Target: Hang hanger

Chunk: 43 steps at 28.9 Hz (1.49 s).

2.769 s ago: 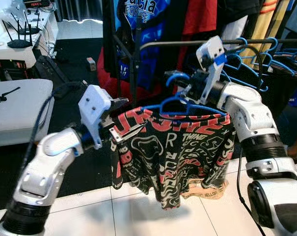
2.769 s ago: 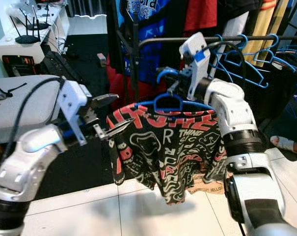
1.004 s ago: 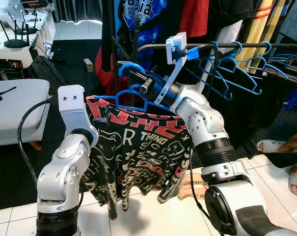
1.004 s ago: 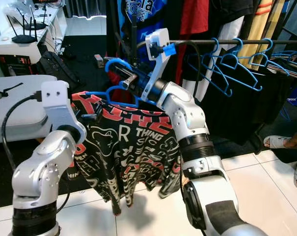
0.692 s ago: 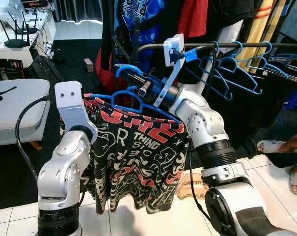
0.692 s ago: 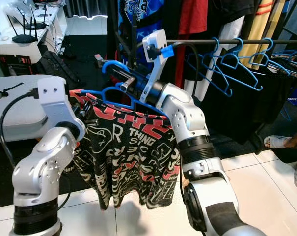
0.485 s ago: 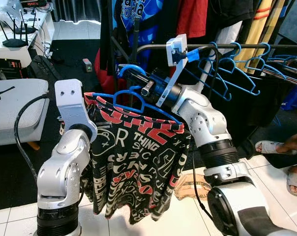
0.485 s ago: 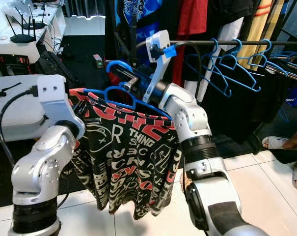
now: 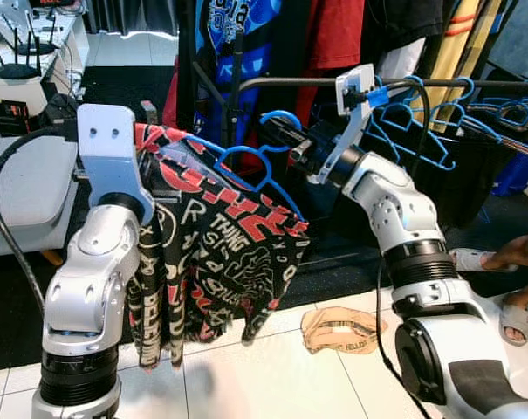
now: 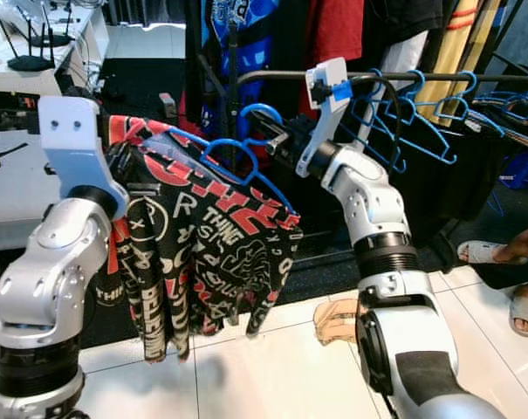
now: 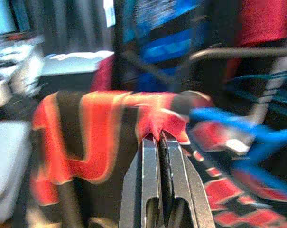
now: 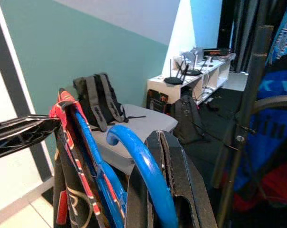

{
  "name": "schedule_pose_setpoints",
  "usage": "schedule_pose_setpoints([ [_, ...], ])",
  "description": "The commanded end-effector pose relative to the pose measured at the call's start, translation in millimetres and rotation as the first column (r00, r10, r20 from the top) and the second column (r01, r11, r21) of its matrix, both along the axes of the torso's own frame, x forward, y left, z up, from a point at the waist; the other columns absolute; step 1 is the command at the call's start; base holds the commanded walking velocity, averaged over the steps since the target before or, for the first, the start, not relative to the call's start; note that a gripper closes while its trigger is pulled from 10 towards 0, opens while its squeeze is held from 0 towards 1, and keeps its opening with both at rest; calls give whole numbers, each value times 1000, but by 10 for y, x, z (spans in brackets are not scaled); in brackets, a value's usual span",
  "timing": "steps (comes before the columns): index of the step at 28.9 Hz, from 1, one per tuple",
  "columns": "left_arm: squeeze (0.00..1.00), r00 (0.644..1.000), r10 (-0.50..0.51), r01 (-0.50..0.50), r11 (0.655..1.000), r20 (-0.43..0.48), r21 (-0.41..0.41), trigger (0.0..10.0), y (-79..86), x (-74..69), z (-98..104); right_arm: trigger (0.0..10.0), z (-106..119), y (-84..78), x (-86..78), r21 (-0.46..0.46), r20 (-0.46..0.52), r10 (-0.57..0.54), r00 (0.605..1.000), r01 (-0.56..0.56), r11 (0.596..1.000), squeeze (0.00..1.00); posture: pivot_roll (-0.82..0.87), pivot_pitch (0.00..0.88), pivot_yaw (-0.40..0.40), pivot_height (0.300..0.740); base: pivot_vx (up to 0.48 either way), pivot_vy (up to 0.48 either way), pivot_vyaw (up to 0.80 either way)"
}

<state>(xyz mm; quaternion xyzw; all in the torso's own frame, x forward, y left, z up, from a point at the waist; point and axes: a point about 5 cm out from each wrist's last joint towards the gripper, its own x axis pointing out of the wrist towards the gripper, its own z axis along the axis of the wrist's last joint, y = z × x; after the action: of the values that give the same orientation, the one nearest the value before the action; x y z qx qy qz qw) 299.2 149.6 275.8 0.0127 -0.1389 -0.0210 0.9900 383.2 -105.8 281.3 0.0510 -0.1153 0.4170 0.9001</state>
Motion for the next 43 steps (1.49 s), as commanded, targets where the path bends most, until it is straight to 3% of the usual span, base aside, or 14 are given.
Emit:
schedule_pose_setpoints([
  [1, 0, 994, -71, 72, 997, 77, 1, 0, -102, -47, 135, 8745, -51, -11, 8, -18, -3, -21, 1000, 21, 1000, 0, 51, 15, -99, 740, 0, 0, 0],
  [2, 0, 975, -202, 195, 978, 90, 79, 0, -267, -97, 154, 8588, -72, 48, 7, -23, -10, -16, 1000, 15, 1000, 0, 52, 15, -98, 740, 0, 0, 0],
  [3, 0, 975, -202, 195, 978, 90, 79, 0, -267, -97, 154, 8588, -72, 48, 7, -23, -10, -16, 1000, 15, 1000, 0, 52, 15, -98, 740, 0, 0, 0],
  [4, 0, 951, -298, 281, 942, 76, 186, 0, -399, -149, 126, 8471, -73, 95, 15, -18, -13, -12, 1000, 12, 1000, 0, 52, 15, -98, 740, 0, 0, 0],
  [9, 0, 917, -400, 383, 887, 14, 258, 0, -520, -209, 21, 8157, -43, 147, 29, 1, -8, -11, 1000, 11, 1000, 0, 56, 14, -95, 740, 0, 0, 0],
  [11, 0, 917, -400, 383, 887, 14, 258, 0, -520, -209, 21, 8157, -43, 147, 29, 1, -8, -11, 1000, 11, 1000, 0, 56, 14, -95, 740, 0, 0, 0],
  [14, 0, 820, -572, 554, 800, 15, 229, 0, -687, -359, 14, 7490, -4, 148, 64, 33, -8, -34, 999, 34, 999, 0, 56, 16, -95, 740, 0, 0, 0],
  [16, 0, 820, -572, 554, 800, 15, 229, 0, -687, -359, 14, 7490, -4, 148, 64, 33, -8, -34, 999, 34, 999, 0, 56, 16, -95, 740, 0, 0, 0],
  [18, 0, 749, -659, 643, 748, 70, 163, 0, -768, -441, 83, 7451, 3, 186, 71, 54, -18, -32, 999, 33, 998, 0, 57, 18, -95, 740, 0, 0, 0],
  [22, 0, 710, -696, 683, 717, 107, 139, 0, -806, -480, 121, 7373, 2, 241, 64, 68, -26, -17, 1000, 19, 997, 0, 57, 22, -94, 740, 0, 0, 0],
  [27, 0, 698, -707, 694, 707, 112, 139, 0, -826, -492, 123, 7412, 0, 265, 59, 79, -32, -5, 999, 8, 997, 0, 59, 24, -96, 740, 0, 0, 0],
  [33, 0, 681, -730, 711, 679, 63, 185, 0, -914, -491, 7, 8039, -42, 391, -9, 193, -91, 106, 990, -87, 977, 0, 54, 29, -90, 740, 0, 0, 0],
  [40, 0, 704, -707, 689, 655, -72, 309, 0, -893, -453, -206, 8549, -11, 283, -2, 349, -141, 155, 978, -97, 932, 0, 52, 34, -82, 740, 0, 0, 0],
  [43, 0, 704, -707, 689, 655, -72, 309, 0, -893, -453, -206, 8549, -11, 283, -2, 349, -141, 155, 978, -97, 932, 0, 52, 34, -82, 740, 0, 0, 0],
])
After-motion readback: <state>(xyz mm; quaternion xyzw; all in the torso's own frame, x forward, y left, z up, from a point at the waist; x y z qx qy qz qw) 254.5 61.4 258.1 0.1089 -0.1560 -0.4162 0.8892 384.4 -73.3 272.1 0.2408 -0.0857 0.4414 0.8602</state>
